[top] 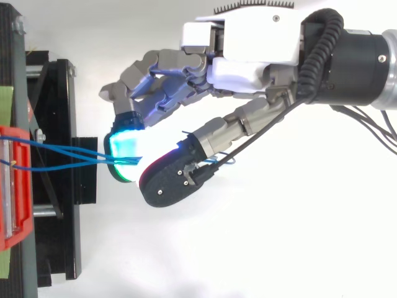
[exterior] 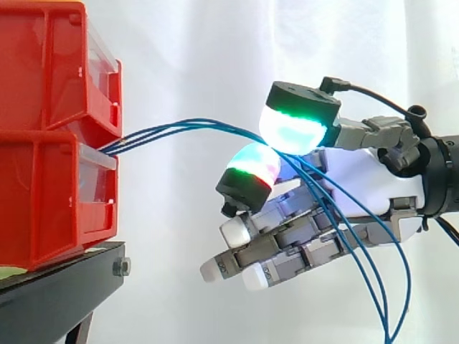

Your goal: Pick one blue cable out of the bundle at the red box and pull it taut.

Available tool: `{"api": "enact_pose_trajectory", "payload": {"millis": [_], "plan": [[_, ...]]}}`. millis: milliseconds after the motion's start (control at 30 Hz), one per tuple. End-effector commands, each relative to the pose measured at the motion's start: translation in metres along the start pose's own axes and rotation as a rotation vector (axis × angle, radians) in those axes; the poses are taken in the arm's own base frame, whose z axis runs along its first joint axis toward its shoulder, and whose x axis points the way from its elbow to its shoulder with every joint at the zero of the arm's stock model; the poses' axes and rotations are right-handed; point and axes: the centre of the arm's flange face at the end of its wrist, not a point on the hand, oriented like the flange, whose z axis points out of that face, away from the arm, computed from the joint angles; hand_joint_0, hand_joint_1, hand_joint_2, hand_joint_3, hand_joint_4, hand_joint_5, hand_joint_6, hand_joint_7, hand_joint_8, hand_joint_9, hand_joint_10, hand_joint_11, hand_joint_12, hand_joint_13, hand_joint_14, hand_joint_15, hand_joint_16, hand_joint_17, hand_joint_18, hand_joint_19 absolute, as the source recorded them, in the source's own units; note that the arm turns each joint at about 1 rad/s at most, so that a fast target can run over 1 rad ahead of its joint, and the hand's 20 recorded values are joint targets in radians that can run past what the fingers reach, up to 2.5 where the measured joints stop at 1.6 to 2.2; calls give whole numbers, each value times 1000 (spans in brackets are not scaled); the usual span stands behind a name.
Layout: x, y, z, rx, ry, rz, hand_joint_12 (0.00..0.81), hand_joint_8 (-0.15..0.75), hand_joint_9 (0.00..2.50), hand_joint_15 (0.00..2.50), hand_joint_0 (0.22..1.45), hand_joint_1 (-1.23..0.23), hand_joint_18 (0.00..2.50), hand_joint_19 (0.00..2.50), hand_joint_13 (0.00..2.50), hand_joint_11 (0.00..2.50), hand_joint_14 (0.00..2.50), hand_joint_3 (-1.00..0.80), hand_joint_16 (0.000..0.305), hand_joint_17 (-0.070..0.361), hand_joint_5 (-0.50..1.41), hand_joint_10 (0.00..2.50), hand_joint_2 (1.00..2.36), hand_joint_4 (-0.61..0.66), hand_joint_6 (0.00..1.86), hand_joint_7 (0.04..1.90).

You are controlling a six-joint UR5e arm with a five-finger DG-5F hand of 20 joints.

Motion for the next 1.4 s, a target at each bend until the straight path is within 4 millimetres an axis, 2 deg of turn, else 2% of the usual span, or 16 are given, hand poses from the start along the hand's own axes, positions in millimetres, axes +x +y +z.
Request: {"api": "enact_pose_trajectory", "payload": {"millis": [0, 333, 533, 600, 667, 767, 1067, 1233, 1367], "plan": [[0, 2, 0, -3, 1, 0, 393, 315, 700, 2, 614, -749, 410, 196, 194, 494, 0, -179, 60, 135, -167, 11, 1014, 103, 899, 1110], [-1, 1, -1, 12, 0, -2, 422, 336, 695, 2, 594, -688, 400, 194, 192, 447, 0, -142, 66, 148, -150, 7, 1008, 114, 898, 1143], [0, 1, -1, 12, 0, -2, 408, 327, 654, 0, 635, -811, 393, 183, 183, 447, 0, -56, 63, 142, -159, 10, 1011, 66, 900, 1121], [0, 2, -1, 10, 2, -2, 398, 316, 637, 0, 644, -830, 383, 179, 174, 453, 0, -77, 61, 138, -166, 8, 1013, 64, 899, 1107], [0, 1, -1, 12, 0, -2, 376, 278, 558, 0, 689, -857, 318, 178, 127, 449, 0, -196, 57, 128, -188, 8, 1014, 30, 909, 1026], [0, 1, -1, 12, 0, -4, 375, 274, 507, 0, 715, -855, 297, 159, 102, 444, 0, -292, 57, 127, -199, 8, 1013, 36, 912, 974], [0, 1, -1, 10, 0, -4, 372, 264, 465, 0, 772, -877, 278, 133, 81, 427, 0, -439, 57, 127, -216, 9, 1004, 62, 920, 966], [-1, 0, -1, 13, -2, -4, 372, 262, 457, 0, 778, -853, 275, 134, 80, 422, 0, -498, 57, 127, -225, 7, 1000, 68, 923, 956], [-1, 1, -1, 12, -1, -4, 373, 265, 478, 0, 719, -790, 277, 158, 82, 418, 0, -497, 57, 128, -221, 7, 1000, 89, 921, 944]]}}
